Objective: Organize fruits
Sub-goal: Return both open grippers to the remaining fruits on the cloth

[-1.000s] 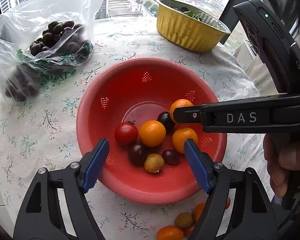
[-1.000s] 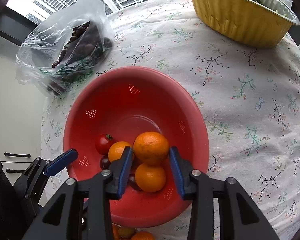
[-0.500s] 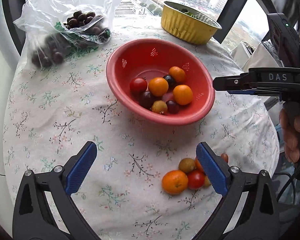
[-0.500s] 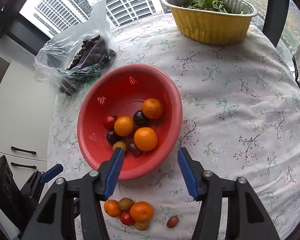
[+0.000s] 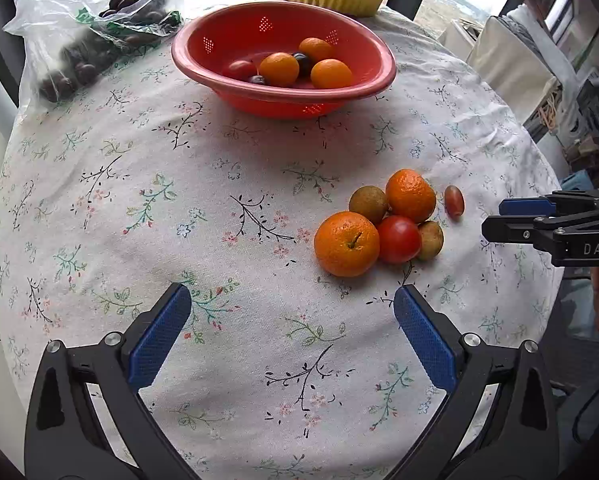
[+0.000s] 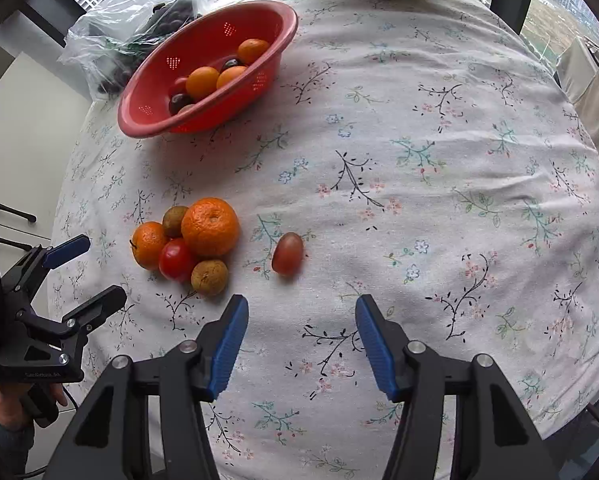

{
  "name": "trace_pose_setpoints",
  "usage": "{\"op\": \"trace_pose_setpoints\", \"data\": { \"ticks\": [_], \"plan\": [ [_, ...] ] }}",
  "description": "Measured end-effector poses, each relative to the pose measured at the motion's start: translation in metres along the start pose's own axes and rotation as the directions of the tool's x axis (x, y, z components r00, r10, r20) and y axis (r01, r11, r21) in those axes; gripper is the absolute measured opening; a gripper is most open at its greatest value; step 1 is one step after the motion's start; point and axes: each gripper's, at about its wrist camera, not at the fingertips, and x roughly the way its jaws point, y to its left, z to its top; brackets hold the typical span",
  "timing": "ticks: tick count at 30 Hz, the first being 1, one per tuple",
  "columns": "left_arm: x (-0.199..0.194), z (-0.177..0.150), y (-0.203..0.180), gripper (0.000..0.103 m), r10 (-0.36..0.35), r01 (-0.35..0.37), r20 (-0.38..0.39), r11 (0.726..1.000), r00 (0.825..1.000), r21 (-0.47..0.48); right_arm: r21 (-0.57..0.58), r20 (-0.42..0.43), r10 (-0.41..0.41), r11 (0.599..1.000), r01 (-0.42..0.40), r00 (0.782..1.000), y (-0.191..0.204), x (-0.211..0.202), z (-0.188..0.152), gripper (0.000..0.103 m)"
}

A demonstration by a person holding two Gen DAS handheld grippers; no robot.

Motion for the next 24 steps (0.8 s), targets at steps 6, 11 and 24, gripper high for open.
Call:
{"op": "trace_pose_setpoints", "data": {
  "ticks": [6,11,24],
  "plan": [
    [0.015,0.024,-0.002,0.102,0.011,-0.009,-0.026,0.997,1.0,0.071,0.042,0.014,0.013,0.999,-0.014,1.0,-0.006,-0.002,0.002,0.059],
    [0.021,0.039,-0.008,0.101,-0.015,0.019,-0.031,0.991,0.999,0.129,0.032,0.002,0.018,0.999,-0.018,1.0,-0.002,0.003,0.007,0.059],
    [0.035,0.048,-0.014,0.062,-0.144,0.16,-0.092,0.965,0.985,0.206,0.046,-0.023,0.011,0.999,-0.009,1.0,-0.013,0.011,0.014,0.059]
  ]
}}
